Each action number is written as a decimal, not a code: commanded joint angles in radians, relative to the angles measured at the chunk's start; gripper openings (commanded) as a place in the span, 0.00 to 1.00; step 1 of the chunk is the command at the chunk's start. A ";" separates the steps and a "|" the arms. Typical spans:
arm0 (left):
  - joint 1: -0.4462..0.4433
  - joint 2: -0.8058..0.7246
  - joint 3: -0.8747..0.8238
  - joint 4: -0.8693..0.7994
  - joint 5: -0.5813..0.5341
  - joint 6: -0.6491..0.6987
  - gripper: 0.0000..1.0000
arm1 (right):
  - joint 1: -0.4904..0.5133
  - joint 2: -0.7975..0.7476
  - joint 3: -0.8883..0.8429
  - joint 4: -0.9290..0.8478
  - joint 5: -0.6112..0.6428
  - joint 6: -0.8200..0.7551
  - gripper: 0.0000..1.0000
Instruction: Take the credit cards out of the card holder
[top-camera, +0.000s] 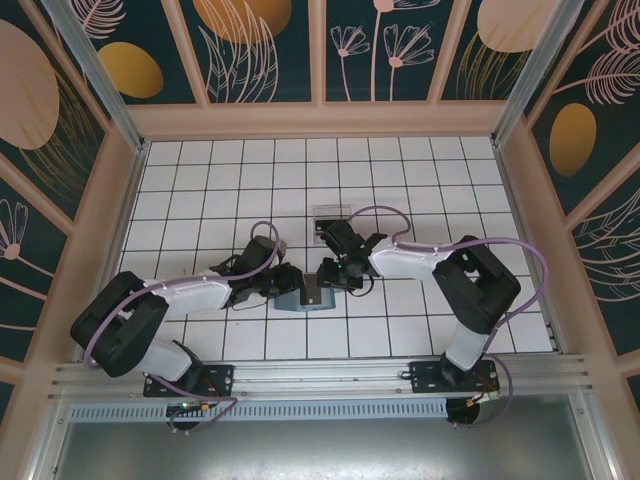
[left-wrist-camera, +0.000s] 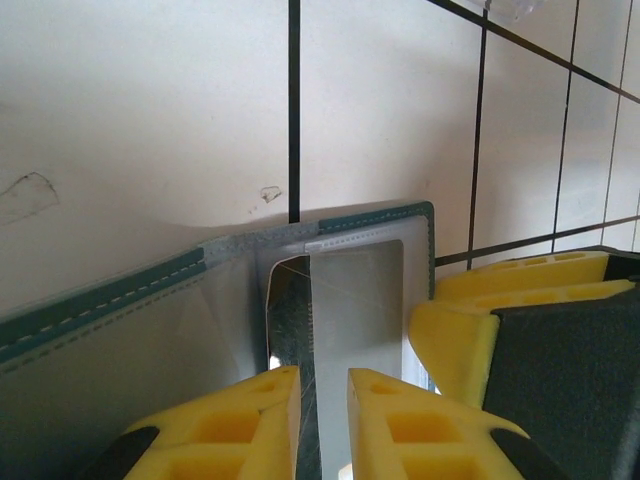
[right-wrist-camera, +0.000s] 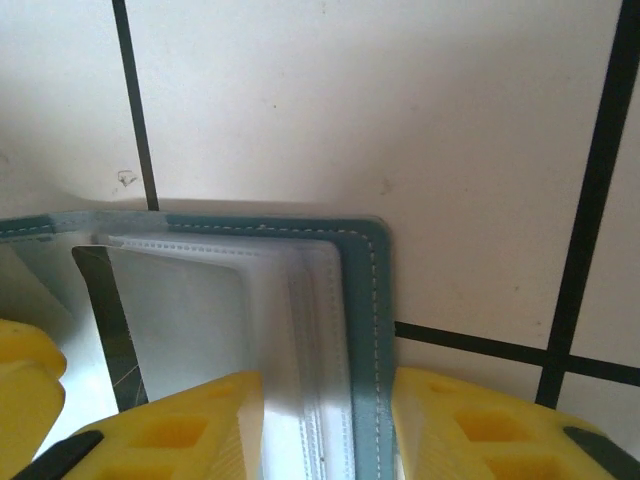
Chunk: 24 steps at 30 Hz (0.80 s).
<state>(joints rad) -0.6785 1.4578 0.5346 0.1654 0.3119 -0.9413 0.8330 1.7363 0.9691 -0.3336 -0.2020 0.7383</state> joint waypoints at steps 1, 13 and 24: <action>0.013 0.012 -0.022 0.046 0.028 -0.011 0.22 | 0.009 0.032 -0.005 -0.035 0.024 0.002 0.31; 0.026 0.032 -0.068 0.106 0.060 -0.022 0.25 | 0.010 0.032 -0.015 -0.027 0.018 0.005 0.25; 0.026 0.075 -0.086 0.150 0.079 -0.040 0.25 | 0.011 0.029 -0.020 -0.027 0.018 0.006 0.24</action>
<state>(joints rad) -0.6579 1.5112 0.4698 0.2932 0.3790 -0.9649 0.8330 1.7367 0.9688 -0.3359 -0.1993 0.7391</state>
